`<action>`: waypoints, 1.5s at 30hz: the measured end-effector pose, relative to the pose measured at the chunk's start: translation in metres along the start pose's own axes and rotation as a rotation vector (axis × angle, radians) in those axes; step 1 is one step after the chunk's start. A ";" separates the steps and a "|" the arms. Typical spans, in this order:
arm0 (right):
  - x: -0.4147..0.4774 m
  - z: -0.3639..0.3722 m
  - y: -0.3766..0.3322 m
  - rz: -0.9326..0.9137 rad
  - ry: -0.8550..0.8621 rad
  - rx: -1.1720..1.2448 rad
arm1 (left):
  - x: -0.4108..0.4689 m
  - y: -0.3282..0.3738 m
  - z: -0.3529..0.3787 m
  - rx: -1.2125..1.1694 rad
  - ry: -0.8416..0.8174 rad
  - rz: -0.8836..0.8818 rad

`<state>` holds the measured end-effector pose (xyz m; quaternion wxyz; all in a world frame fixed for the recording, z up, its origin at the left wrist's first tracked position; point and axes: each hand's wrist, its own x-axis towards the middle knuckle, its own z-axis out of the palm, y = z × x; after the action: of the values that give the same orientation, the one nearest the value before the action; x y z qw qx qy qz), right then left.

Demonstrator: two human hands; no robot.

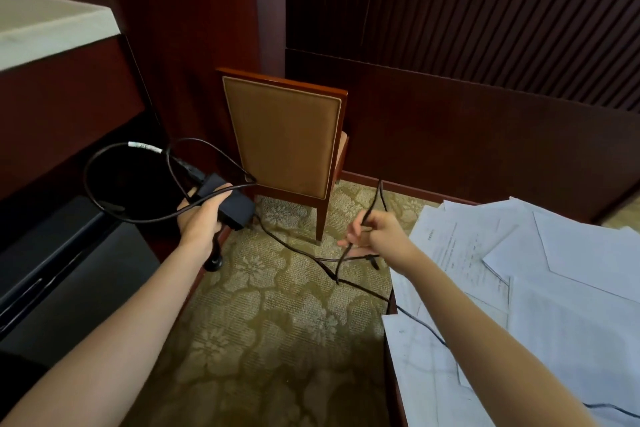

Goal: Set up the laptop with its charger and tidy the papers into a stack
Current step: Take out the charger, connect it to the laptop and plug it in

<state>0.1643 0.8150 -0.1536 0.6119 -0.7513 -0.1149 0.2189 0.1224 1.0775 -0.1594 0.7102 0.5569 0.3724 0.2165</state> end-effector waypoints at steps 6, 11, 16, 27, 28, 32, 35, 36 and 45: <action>0.004 0.022 -0.027 0.042 -0.077 0.108 | -0.020 -0.010 0.019 -0.100 -0.074 -0.074; 0.003 0.034 -0.058 0.003 -0.174 -0.044 | -0.052 -0.018 0.044 -0.092 -0.217 -0.177; 0.016 0.044 -0.072 -0.179 -0.084 -0.417 | -0.079 -0.030 0.051 0.100 -0.600 -0.153; 0.008 0.027 -0.047 0.352 -0.296 -0.016 | -0.085 -0.035 0.050 -0.007 -0.836 -0.340; 0.005 0.025 -0.045 0.339 -0.374 0.013 | -0.085 -0.036 0.050 -0.010 -0.832 -0.350; -0.004 0.026 -0.044 0.288 -0.436 0.056 | -0.084 -0.034 0.051 -0.097 -0.767 -0.376; 0.002 0.032 -0.031 0.246 -0.317 0.069 | -0.079 -0.033 0.048 -0.187 -0.774 -0.462; 0.004 0.035 -0.026 0.242 -0.251 0.046 | -0.079 -0.031 0.046 -0.218 -0.798 -0.492; 0.017 0.053 -0.007 0.266 0.197 -0.429 | -0.081 -0.021 0.043 0.702 -1.102 -0.272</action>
<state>0.1554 0.8702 -0.1586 0.4127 -0.8900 0.0013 0.1937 0.1023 0.9859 -0.1512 0.5940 0.7323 0.0705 -0.3254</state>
